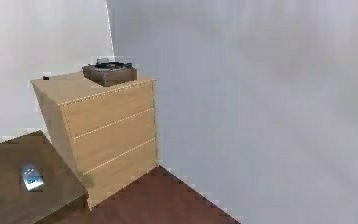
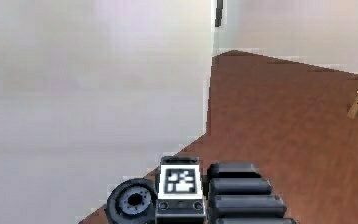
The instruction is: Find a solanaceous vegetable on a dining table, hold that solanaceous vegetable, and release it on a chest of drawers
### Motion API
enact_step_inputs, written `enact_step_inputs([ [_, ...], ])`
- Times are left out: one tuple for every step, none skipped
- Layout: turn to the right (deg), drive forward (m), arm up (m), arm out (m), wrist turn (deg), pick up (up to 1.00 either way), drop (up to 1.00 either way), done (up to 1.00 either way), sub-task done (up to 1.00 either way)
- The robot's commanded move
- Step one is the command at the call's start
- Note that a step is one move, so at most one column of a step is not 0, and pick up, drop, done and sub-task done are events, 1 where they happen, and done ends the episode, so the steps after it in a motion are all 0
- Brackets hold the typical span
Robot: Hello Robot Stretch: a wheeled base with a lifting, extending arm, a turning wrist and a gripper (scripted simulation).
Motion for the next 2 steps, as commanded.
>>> enact_step_inputs([
  [0.0, 0.85, 0.0, 0.0, 0.0, 0.0, 0.0, 0.0, 0.0],
  [-30.0, 0.0, 0.0, 0.0, 0.0, 0.0, 0.0, 0.0, 0.0],
])
